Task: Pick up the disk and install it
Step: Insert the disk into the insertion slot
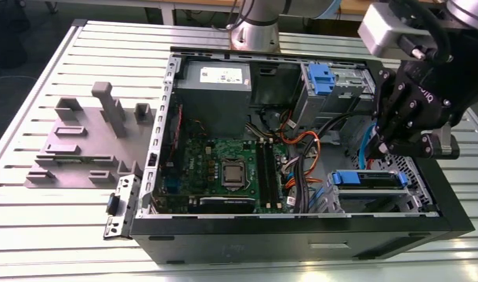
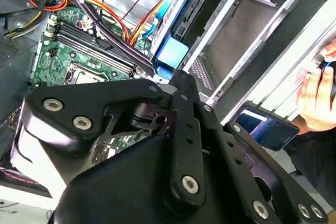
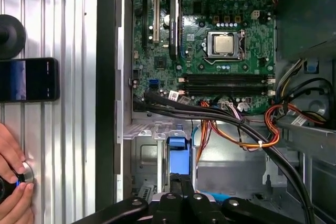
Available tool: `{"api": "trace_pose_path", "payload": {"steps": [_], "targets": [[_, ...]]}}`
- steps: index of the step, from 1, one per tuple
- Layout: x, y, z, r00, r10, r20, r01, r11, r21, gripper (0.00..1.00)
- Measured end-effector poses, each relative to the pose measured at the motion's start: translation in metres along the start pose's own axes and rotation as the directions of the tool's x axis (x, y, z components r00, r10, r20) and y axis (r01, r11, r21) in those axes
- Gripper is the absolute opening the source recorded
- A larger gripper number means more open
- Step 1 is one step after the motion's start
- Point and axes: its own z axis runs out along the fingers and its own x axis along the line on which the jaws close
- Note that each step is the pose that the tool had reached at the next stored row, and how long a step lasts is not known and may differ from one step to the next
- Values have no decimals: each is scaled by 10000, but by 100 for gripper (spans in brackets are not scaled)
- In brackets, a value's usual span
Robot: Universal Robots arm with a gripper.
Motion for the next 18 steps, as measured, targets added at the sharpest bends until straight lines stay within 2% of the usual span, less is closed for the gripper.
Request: {"api": "trace_pose_path", "payload": {"steps": [2, 5, 15, 18], "targets": [[0, -1, 24, 10000, 1, 2, -1, 10000, 60, 11], [-2, -1, 71, 10000, 3, 1, -3, 9999, 105, 11], [-9, -4, 254, 10000, 3, 3, -3, 9999, 112, 11], [-9, -4, 268, 10000, 4, 1, -4, 9999, 114, 11]]}}
